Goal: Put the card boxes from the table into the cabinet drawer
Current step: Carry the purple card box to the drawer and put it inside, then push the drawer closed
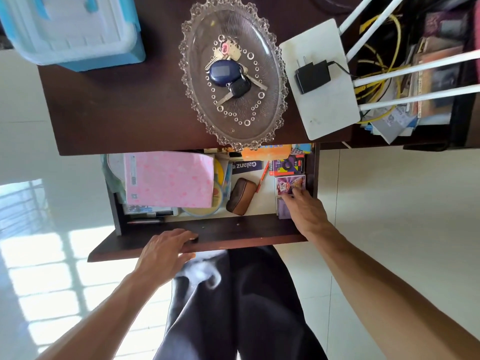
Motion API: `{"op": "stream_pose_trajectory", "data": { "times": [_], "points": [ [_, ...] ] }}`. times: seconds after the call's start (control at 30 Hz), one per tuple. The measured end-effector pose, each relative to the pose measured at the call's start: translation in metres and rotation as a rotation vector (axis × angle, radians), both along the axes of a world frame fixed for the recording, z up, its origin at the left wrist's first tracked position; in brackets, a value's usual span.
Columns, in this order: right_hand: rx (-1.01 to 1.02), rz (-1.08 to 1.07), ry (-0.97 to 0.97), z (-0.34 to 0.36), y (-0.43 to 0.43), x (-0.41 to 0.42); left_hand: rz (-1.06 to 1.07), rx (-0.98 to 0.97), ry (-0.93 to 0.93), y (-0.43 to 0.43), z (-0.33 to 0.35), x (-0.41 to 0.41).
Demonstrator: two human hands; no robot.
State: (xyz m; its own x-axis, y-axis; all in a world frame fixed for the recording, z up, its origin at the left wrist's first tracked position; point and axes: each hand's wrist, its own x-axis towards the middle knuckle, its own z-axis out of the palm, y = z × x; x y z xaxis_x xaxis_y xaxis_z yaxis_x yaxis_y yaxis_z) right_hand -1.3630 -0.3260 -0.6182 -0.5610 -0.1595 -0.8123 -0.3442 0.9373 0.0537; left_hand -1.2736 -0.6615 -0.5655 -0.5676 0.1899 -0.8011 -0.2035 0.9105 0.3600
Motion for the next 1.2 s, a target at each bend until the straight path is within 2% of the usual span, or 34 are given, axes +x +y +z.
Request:
{"op": "stream_pose_trajectory", "data": {
  "times": [0.1, 0.4, 0.5, 0.57, 0.67, 0.77, 0.83, 0.97, 1.07, 1.13, 1.2],
  "points": [
    [0.039, 0.055, 0.030, -0.004, -0.006, -0.005, -0.007, 0.007, 0.020, -0.003, -0.002, 0.003],
    [0.051, -0.078, 0.055, -0.002, -0.017, -0.002, 0.002, -0.005, 0.010, -0.002, -0.002, 0.005],
    [-0.018, -0.262, -0.012, 0.006, -0.017, -0.007, -0.015, -0.020, -0.029, -0.001, 0.003, 0.001],
    [-0.142, -0.507, -0.051, 0.014, -0.013, -0.009, -0.017, -0.048, -0.060, 0.002, 0.007, -0.002],
    [-0.290, -0.895, 0.002, 0.041, -0.014, 0.002, 0.085, -0.082, -0.100, 0.006, 0.028, -0.001],
    [-0.336, -1.231, -0.003, 0.063, -0.017, 0.022, 0.270, -0.050, -0.094, 0.008, 0.047, 0.004],
    [-0.331, -1.409, -0.031, 0.073, -0.018, 0.037, 0.484, -0.043, -0.110, 0.007, 0.058, 0.003],
    [-0.194, -1.604, -0.146, 0.086, -0.017, 0.070, 0.847, -0.039, -0.250, 0.005, 0.069, 0.006],
    [-0.125, -1.734, -0.196, 0.086, -0.020, 0.087, 1.275, 0.029, -0.365, 0.001, 0.069, 0.016],
    [-0.185, -1.912, -0.207, 0.081, -0.024, 0.092, 1.590, 0.073, -0.443, -0.002, 0.068, 0.022],
    [-0.296, -2.107, -0.179, 0.073, -0.029, 0.092, 1.769, 0.116, -0.482, -0.002, 0.061, 0.026]
  ]
}}
